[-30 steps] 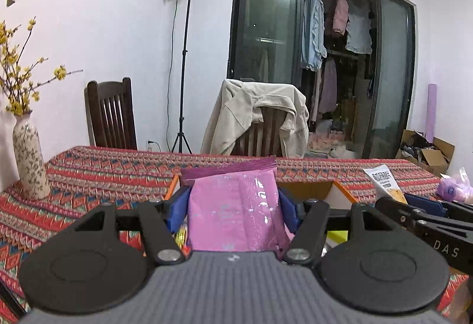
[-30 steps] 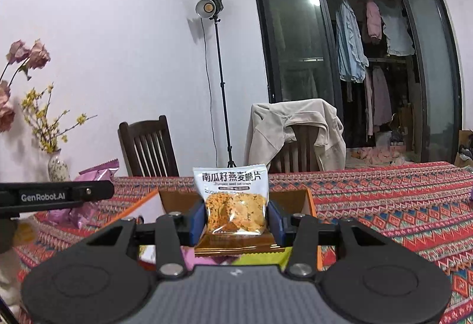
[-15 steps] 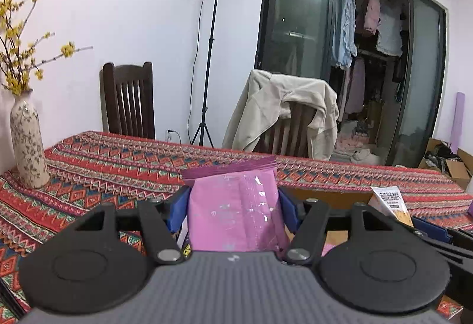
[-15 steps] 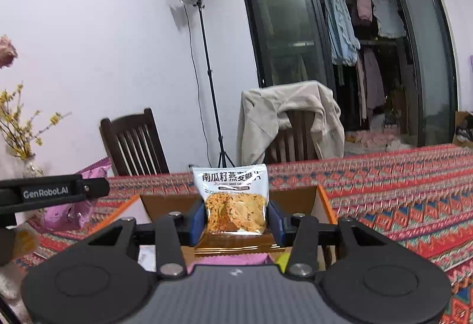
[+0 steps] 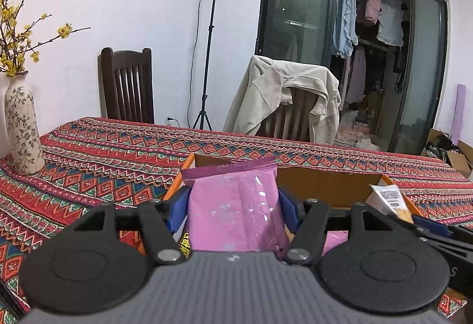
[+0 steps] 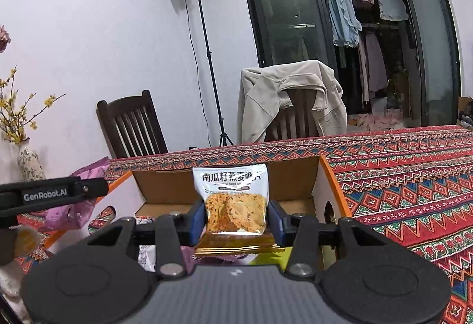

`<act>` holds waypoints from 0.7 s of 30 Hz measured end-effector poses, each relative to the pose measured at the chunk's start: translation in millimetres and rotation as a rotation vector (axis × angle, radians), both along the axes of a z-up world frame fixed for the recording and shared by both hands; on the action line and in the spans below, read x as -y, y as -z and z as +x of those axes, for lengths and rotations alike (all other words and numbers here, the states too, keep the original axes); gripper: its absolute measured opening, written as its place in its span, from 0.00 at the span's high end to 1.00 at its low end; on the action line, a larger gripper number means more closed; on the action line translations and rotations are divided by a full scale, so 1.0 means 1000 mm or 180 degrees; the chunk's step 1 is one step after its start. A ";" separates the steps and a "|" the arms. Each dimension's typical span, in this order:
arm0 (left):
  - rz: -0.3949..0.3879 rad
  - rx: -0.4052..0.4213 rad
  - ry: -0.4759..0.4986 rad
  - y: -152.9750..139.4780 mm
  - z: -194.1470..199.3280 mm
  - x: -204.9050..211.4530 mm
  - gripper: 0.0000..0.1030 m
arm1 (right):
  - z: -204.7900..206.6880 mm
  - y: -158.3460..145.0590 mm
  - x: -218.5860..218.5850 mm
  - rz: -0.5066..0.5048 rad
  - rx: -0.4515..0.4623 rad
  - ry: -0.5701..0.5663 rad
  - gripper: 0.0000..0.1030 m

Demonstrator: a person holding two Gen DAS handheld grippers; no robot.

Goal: Organize snacks
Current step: 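Open both tools to drop the packets into the box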

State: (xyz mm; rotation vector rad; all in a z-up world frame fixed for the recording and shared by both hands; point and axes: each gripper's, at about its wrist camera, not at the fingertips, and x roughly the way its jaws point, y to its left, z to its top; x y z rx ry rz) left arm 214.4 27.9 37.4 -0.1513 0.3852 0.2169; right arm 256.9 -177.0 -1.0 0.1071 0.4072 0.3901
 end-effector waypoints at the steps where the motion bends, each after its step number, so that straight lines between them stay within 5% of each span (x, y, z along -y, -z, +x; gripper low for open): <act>1: -0.0012 0.0035 -0.0013 0.000 -0.001 0.000 0.35 | 0.000 0.001 -0.001 -0.0010 -0.0013 0.0002 0.54; 2: -0.0005 0.0077 -0.0038 -0.001 -0.003 -0.001 0.33 | 0.002 0.002 -0.002 -0.0022 -0.0028 -0.0002 0.50; 5: 0.0019 0.0173 -0.0064 -0.003 -0.008 0.000 0.04 | 0.001 0.003 -0.002 -0.0031 -0.0038 -0.0020 0.32; 6: 0.0032 0.0224 -0.0093 -0.004 -0.011 0.000 0.00 | 0.001 0.003 -0.002 -0.0024 -0.0027 -0.0016 0.15; 8: 0.0049 0.0278 -0.0121 -0.006 -0.013 0.002 0.00 | -0.001 0.004 0.000 -0.0001 -0.0001 -0.0005 0.00; 21: 0.0001 0.0250 -0.0146 -0.009 -0.015 0.000 0.00 | -0.002 0.008 0.001 -0.0096 0.0021 0.0078 0.00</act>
